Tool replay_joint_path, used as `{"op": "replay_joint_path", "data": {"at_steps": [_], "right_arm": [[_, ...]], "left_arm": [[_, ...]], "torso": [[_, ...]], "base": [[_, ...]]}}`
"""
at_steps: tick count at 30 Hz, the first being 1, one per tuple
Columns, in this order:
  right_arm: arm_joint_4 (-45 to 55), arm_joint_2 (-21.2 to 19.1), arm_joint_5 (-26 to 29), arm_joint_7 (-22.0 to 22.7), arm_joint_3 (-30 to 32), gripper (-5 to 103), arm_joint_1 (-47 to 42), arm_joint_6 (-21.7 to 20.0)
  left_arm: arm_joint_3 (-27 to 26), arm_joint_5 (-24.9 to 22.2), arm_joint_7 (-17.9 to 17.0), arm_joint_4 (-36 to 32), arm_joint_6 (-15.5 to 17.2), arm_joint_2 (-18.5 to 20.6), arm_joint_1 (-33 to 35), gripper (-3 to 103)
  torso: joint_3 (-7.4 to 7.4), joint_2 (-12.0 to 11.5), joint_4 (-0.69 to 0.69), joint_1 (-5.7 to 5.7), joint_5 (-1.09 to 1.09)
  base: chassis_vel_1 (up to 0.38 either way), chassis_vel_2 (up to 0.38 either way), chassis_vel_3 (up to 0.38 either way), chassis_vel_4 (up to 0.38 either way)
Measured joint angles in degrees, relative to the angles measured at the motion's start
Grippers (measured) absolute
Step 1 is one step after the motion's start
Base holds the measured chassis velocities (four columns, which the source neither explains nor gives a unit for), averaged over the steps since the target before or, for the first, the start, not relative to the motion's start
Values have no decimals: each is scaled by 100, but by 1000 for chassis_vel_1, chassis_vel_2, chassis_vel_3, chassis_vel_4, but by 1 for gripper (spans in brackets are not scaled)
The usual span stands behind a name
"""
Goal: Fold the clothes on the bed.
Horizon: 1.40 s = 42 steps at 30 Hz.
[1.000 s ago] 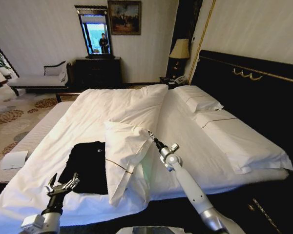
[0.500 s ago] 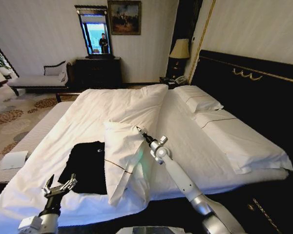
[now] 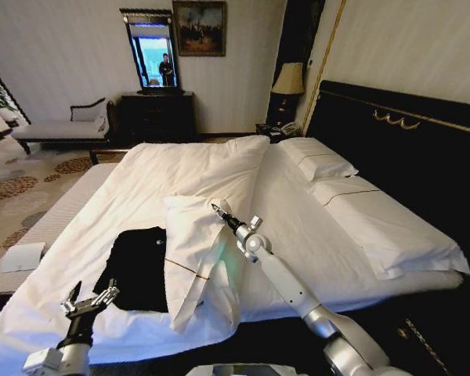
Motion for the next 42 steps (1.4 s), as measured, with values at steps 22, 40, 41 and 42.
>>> {"op": "replay_joint_path", "data": {"at_steps": [22, 40, 41, 42], "right_arm": [[1549, -109, -592, 226, 1046, 2, -1470, 831], [4005, 188, -1780, 1509, 3835, 2, -4056, 570], [4138, 224, -1749, 1578, 3992, 2, -4202, 568], [4138, 224, -1749, 1578, 3992, 2, -4202, 568]], "left_arm": [[-108, -107, -109, -34, 23, 96, -72, 100], [42, -112, -130, -194, 54, 90, -135, 100], [44, -112, -129, -194, 55, 88, -134, 100], [44, -112, -129, -194, 55, 88, -134, 100]], "torso": [[0, 0, 2, 0, 2], [-1, 0, 0, -1, 1], [-1, 0, -1, 0, 1], [-1, 0, -1, 0, 1]], "base": [[0, 0, 0, 0], [0, 0, 0, 0], [0, 0, 0, 0], [0, 0, 0, 0]]}}
